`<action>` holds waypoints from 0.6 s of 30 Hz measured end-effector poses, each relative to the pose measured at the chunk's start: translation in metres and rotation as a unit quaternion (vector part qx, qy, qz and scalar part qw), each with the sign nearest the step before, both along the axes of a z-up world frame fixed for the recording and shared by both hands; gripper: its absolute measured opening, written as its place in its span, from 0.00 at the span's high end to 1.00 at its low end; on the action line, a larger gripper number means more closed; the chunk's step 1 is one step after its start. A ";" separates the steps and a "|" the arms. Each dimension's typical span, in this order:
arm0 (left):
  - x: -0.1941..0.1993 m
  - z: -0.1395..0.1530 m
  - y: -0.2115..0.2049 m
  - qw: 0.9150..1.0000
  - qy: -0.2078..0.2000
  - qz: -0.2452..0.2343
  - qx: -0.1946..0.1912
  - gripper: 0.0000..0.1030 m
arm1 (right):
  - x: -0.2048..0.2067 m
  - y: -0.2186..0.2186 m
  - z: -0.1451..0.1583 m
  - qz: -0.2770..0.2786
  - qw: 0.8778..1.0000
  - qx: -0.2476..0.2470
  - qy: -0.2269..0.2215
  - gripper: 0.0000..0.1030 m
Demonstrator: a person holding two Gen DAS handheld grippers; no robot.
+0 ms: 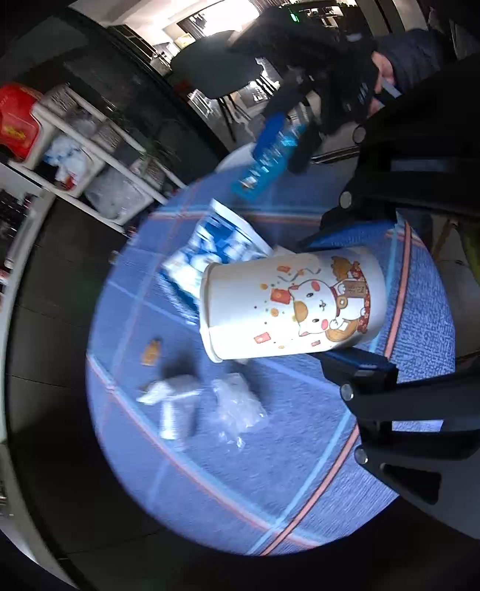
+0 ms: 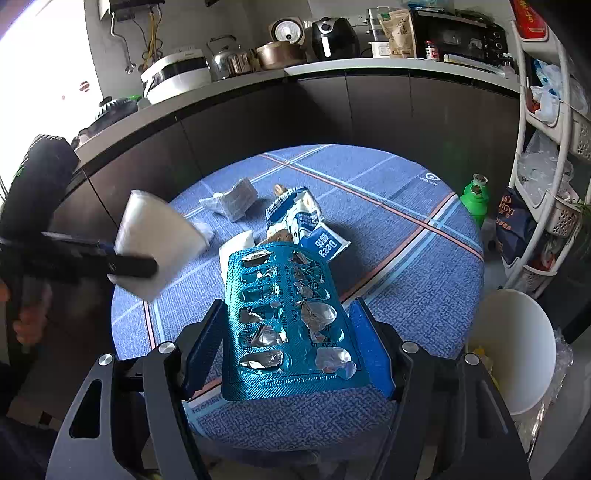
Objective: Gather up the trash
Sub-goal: 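Lift the cup and blister pack and carry them toward the white bin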
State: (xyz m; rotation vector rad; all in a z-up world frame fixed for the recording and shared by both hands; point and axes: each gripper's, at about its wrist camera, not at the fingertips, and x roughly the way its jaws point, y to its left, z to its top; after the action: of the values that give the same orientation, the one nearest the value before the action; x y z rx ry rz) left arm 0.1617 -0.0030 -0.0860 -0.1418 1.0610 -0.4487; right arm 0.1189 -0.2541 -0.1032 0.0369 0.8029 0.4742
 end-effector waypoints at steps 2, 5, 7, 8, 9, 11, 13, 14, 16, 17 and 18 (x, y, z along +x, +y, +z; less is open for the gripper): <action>-0.002 0.015 -0.002 1.000 -0.021 0.000 -0.003 0.53 | -0.001 -0.003 0.003 -0.004 1.000 0.007 -0.006 0.37; -0.005 0.031 -0.009 0.999 -0.046 -0.003 -0.013 0.53 | -0.004 -0.008 0.008 -0.011 1.000 0.011 -0.015 0.37; -0.006 0.039 -0.018 0.998 -0.058 -0.009 -0.019 0.53 | -0.005 -0.014 0.012 -0.017 1.000 0.013 -0.021 0.37; -0.006 0.041 -0.022 0.998 -0.061 -0.013 -0.022 0.53 | -0.006 -0.016 0.013 -0.020 0.999 0.014 -0.023 0.37; -0.006 0.044 -0.029 0.997 -0.065 -0.019 -0.026 0.53 | -0.006 -0.020 0.014 -0.024 0.999 0.014 -0.025 0.37; -0.004 0.046 -0.042 0.997 -0.067 -0.031 -0.031 0.53 | -0.007 -0.030 0.016 -0.036 0.999 0.015 -0.029 0.37; -0.001 0.045 -0.061 0.996 -0.070 -0.048 -0.036 0.53 | -0.009 -0.042 0.017 -0.050 0.998 0.015 -0.031 0.37; -0.001 0.047 -0.066 0.995 -0.070 -0.054 -0.037 0.53 | -0.009 -0.049 0.017 -0.059 0.998 0.015 -0.032 0.37; 0.003 0.046 -0.088 0.994 -0.068 -0.073 -0.039 0.53 | -0.010 -0.064 0.016 -0.076 0.996 0.016 -0.032 0.37; 0.004 0.045 -0.096 0.994 -0.067 -0.080 -0.039 0.53 | -0.011 -0.073 0.014 -0.086 0.996 0.016 -0.032 0.37; 0.006 0.043 -0.106 0.993 -0.067 -0.088 -0.039 0.53 | -0.011 -0.083 0.012 -0.097 0.995 0.016 -0.030 0.37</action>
State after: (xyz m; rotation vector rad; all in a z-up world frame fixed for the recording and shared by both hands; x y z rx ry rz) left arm 0.1676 -0.1085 -0.0429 -0.0860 0.9289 -0.6509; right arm 0.1075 -0.3373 -0.0909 0.1285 0.7239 0.3033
